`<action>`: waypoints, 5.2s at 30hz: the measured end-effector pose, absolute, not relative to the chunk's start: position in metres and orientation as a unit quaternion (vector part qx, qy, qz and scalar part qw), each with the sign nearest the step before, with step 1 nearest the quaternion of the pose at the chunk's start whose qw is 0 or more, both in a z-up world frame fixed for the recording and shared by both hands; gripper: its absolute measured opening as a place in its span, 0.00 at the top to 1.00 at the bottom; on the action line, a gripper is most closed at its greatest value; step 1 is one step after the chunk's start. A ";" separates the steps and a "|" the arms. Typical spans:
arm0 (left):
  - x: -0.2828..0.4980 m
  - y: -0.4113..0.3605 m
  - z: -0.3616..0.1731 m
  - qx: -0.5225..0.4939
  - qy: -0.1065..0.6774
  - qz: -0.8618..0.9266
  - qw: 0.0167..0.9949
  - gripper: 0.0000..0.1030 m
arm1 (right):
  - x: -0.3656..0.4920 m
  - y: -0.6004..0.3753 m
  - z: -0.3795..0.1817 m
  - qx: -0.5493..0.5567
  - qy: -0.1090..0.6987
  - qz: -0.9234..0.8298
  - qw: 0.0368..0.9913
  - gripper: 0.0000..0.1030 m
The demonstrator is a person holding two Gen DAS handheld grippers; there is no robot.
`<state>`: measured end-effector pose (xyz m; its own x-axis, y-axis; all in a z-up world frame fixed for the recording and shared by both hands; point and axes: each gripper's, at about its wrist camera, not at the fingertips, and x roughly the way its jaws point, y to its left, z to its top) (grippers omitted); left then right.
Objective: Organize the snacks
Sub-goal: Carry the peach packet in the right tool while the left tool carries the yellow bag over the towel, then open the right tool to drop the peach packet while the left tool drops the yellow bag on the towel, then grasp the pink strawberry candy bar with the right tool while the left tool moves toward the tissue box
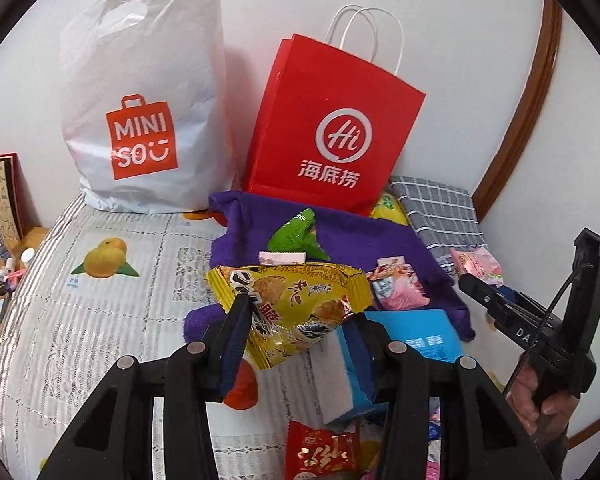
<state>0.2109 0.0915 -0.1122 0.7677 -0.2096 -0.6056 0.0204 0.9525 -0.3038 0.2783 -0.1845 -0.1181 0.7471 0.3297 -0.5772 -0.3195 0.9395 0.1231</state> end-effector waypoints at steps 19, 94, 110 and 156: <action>0.260 0.068 -0.107 -0.160 0.351 -0.073 0.920 0.57 | 0.333 -0.199 -0.122 0.002 0.340 0.170 0.925 0.55; 0.334 0.023 -0.169 -0.138 0.445 -0.070 0.882 0.50 | 0.321 -0.211 -0.117 0.054 0.355 0.211 0.909 0.31; 0.289 0.055 -0.123 -0.156 0.403 -0.057 0.900 0.25 | 0.323 -0.202 -0.126 0.033 0.362 0.199 0.910 0.31; 0.243 0.078 -0.132 -0.140 0.352 -0.041 0.924 0.25 | 0.266 -0.199 -0.148 0.007 0.376 0.190 0.907 0.32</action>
<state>0.2433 0.0779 -0.1325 0.7486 -0.1748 -0.6396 -0.0226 0.9573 -0.2881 0.2664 -0.1993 -0.1480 0.6455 0.3495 -0.6791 -0.3386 0.9280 0.1557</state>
